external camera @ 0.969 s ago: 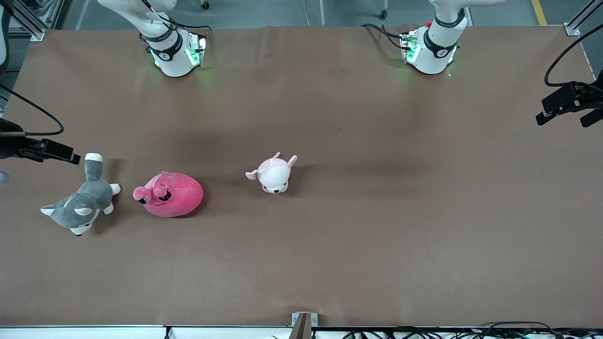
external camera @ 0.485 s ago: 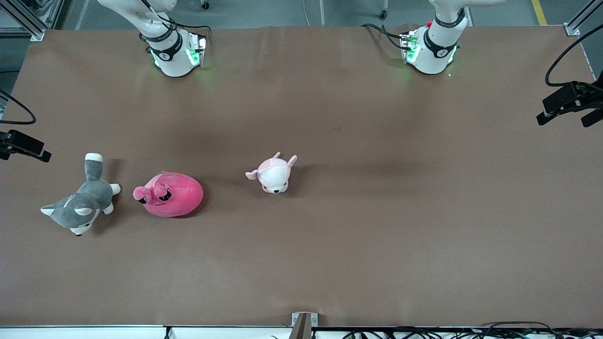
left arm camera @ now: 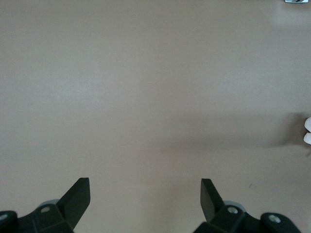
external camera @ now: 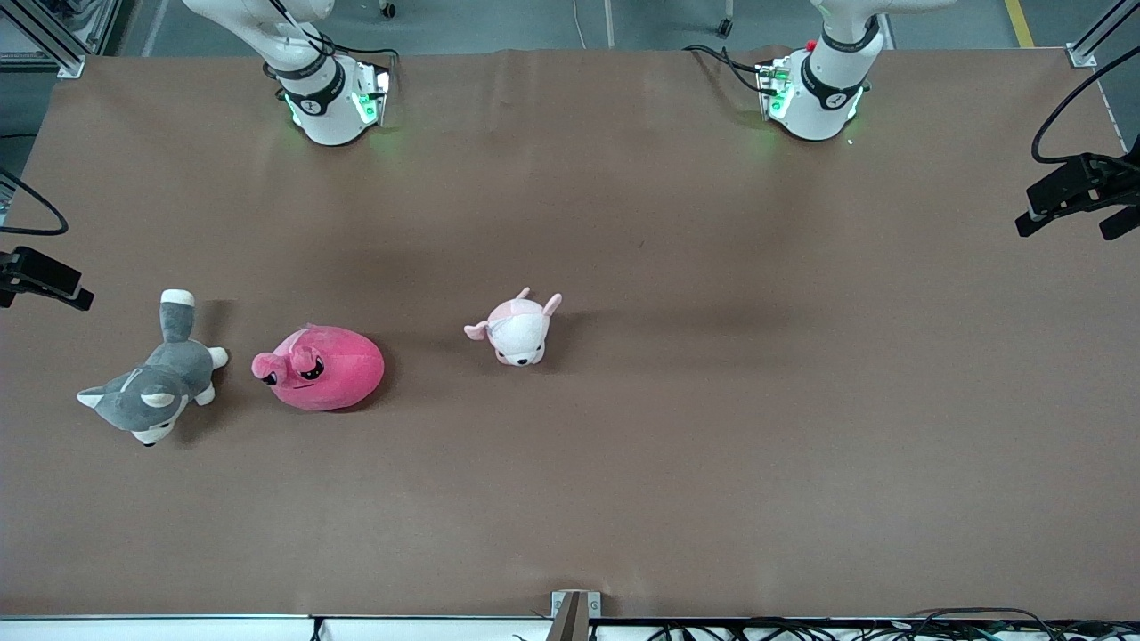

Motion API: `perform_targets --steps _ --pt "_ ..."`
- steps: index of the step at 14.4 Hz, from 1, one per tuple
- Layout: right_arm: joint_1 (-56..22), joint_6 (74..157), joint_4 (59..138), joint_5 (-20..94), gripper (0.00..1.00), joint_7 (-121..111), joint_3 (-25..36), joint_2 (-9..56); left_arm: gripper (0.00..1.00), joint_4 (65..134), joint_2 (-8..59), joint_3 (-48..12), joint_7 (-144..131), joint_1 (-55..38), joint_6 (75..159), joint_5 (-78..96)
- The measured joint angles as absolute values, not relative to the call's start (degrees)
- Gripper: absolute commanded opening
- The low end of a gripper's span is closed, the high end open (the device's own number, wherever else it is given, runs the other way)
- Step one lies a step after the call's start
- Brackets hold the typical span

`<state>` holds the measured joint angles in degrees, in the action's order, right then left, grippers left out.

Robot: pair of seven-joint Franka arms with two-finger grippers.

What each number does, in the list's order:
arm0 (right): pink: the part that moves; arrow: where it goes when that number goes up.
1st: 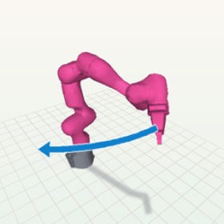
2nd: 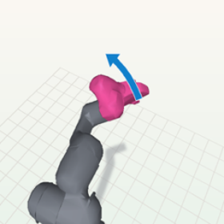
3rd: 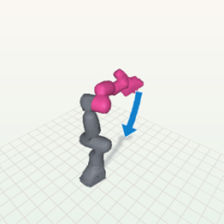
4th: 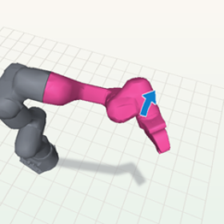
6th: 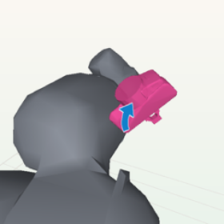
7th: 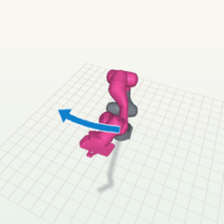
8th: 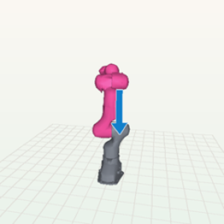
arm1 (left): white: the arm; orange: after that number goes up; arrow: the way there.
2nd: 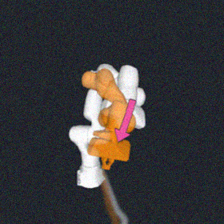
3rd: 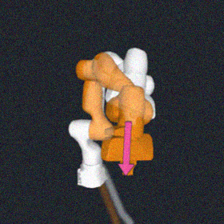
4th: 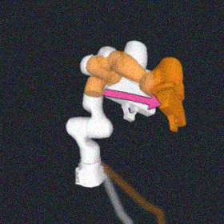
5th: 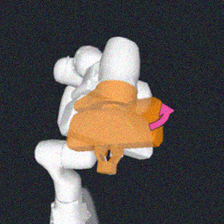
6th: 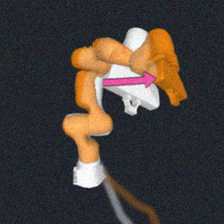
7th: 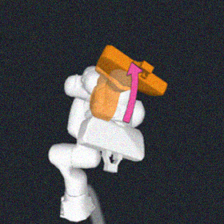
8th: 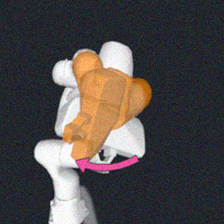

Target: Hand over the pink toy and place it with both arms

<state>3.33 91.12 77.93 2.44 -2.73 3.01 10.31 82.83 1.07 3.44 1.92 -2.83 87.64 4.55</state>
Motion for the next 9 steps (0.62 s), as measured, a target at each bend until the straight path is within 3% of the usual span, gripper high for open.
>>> perform_targets --steps 9 --pt "3.0 96.9 91.3 2.4 1.00 -2.7 3.0 2.0 1.00 82.7 1.1 3.4 1.9 -2.9 87.6 4.5"
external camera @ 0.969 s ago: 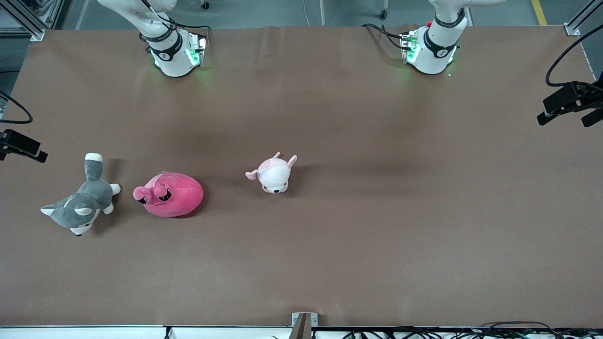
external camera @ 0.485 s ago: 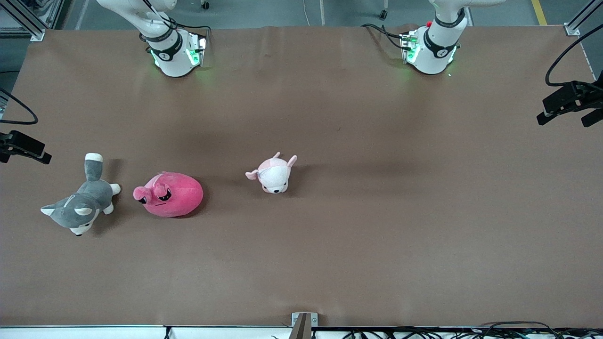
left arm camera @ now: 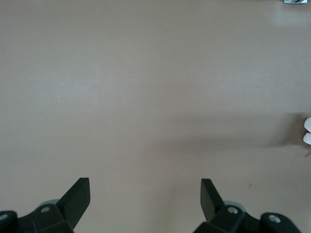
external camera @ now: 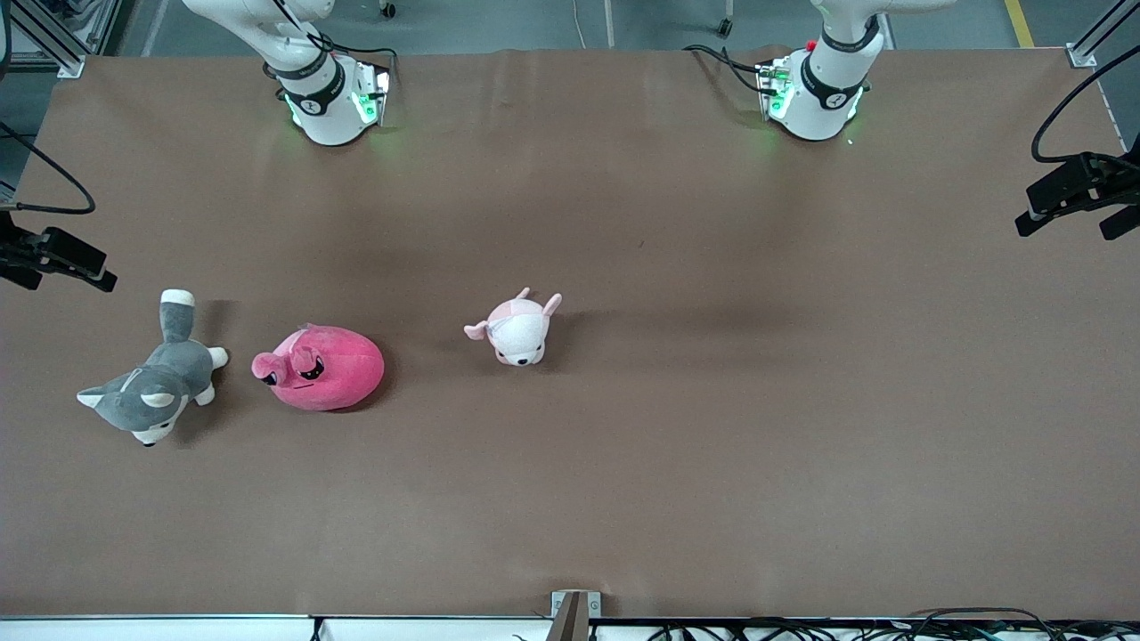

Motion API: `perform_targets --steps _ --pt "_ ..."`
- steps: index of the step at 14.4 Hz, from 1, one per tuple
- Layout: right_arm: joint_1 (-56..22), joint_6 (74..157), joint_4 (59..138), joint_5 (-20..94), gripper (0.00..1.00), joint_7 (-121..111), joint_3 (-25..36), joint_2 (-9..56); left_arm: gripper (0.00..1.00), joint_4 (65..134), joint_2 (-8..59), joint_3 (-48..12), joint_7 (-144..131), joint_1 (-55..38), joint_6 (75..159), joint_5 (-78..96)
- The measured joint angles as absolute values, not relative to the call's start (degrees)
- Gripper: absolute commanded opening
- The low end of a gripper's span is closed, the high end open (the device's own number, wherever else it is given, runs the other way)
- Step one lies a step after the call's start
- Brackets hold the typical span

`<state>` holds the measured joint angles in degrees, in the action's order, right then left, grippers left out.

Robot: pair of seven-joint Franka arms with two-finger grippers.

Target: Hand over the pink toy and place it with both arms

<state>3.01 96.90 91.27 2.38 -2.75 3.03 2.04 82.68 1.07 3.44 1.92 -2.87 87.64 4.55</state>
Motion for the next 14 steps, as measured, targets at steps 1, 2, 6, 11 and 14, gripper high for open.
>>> perform_targets --steps 1,2,6,11,14 --pt "3.0 97.9 92.7 2.3 1.00 -2.8 3.0 1.2 1.00 82.7 1.1 3.4 1.9 -2.9 87.6 4.5" --pt "3.0 99.1 94.3 2.3 1.00 -2.8 3.0 0.2 1.00 82.7 1.1 3.4 1.9 -2.9 87.6 4.5" --pt "3.0 100.5 99.1 2.2 1.00 -2.8 3.0 -2.9 1.00 82.6 1.1 3.4 1.9 -2.9 87.6 4.5" --pt "3.0 97.9 96.7 2.2 1.00 -2.8 3.3 -3.3 1.00 82.6 1.1 3.4 1.9 -2.9 87.6 4.5" --pt "3.0 97.9 96.6 2.2 1.00 -2.8 3.4 -3.3 1.00 82.6 1.1 3.4 1.9 -2.9 87.6 4.5"
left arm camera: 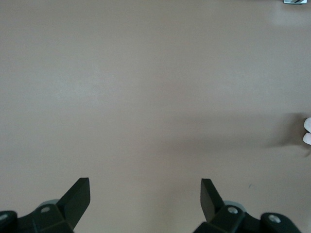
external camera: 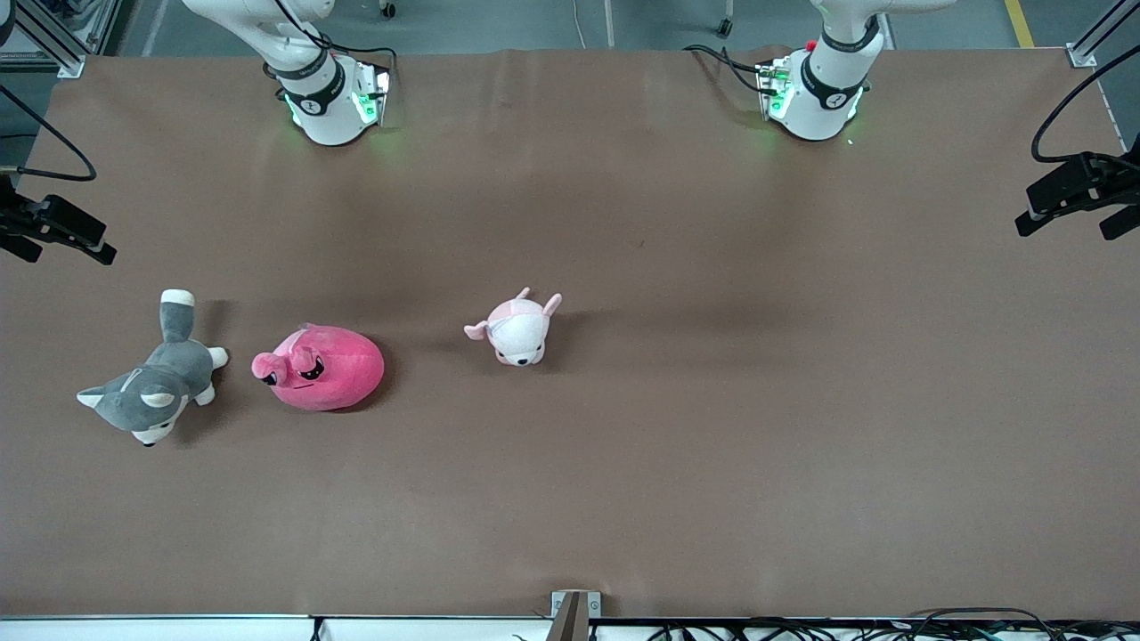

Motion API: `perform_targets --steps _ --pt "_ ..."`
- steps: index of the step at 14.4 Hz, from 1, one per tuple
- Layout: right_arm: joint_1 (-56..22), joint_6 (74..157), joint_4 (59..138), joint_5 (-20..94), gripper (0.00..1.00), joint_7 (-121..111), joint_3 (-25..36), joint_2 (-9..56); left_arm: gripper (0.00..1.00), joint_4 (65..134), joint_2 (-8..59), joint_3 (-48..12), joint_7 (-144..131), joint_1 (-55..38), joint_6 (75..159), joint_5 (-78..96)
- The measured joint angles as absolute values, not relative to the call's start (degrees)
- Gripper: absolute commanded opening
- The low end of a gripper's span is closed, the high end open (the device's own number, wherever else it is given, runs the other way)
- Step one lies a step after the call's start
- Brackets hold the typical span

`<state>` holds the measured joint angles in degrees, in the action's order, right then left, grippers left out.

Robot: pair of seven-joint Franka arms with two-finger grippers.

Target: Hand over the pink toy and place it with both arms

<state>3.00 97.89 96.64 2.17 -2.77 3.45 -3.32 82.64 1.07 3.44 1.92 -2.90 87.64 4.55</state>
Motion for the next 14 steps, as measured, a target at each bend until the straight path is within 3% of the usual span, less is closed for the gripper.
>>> perform_targets --steps 14 --pt "3.0 97.8 96.7 -0.5 1.00 -2.8 3.4 -3.3 1.00 82.6 1.1 3.4 1.9 -2.9 87.6 4.5"
